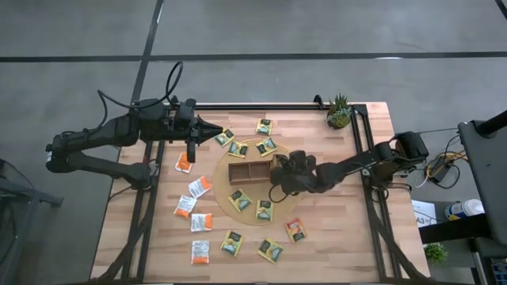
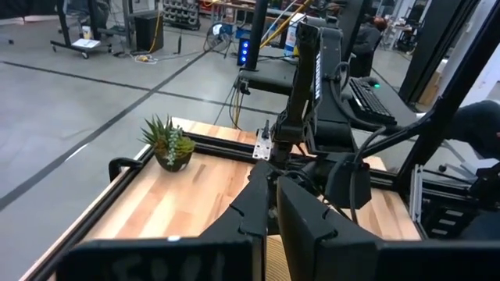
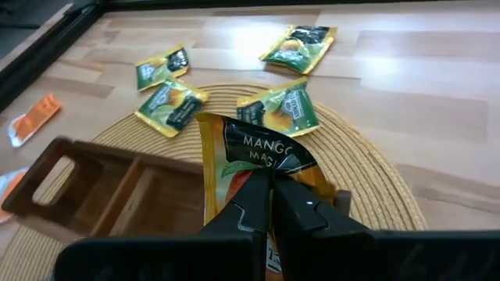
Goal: Pick & Place Tea
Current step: Put the orange tea bag into the right section of the wooden organizer
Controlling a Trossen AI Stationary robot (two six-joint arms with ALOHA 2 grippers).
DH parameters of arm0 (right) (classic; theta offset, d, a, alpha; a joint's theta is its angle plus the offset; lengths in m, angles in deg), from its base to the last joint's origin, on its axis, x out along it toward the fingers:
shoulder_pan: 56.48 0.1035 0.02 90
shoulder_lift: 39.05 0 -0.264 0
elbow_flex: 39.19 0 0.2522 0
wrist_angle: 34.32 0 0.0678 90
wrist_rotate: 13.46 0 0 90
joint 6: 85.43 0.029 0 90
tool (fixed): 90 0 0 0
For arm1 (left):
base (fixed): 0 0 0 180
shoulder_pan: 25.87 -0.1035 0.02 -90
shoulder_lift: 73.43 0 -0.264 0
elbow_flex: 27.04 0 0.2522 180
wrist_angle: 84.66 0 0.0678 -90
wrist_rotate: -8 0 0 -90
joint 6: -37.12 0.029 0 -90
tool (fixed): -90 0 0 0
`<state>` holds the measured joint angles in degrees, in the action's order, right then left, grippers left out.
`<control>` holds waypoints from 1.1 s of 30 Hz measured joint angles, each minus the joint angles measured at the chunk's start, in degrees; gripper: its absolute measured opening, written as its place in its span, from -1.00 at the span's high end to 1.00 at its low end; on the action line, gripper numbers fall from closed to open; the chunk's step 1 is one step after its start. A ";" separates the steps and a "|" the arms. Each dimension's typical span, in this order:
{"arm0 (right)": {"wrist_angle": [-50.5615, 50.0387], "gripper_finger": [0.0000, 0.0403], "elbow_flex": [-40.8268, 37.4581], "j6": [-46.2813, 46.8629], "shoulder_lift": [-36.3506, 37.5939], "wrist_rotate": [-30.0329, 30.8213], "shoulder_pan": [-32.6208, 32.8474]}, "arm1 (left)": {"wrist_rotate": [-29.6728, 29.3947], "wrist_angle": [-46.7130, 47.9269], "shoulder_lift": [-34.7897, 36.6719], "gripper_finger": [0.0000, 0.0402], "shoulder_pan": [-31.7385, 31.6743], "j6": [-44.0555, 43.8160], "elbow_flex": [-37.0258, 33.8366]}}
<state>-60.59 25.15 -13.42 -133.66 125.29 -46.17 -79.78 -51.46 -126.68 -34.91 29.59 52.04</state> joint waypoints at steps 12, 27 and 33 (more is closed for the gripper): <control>6.06 0.96 -1.87 -1.90 -0.04 -1.44 -1.18 | 0.15 -0.04 0.02 0.87 0.00 0.30 0.00; 5.75 0.69 -2.02 -2.14 -0.07 -3.64 -2.16 | 0.15 -0.11 0.04 0.87 0.00 0.26 0.00; 5.47 0.51 -2.07 -2.14 -0.07 -3.81 -2.08 | 0.15 -0.11 0.39 0.87 0.00 0.26 0.00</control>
<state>-55.12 23.08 -15.56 -133.72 121.47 -48.25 -79.63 -51.57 -126.30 -34.91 29.85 52.04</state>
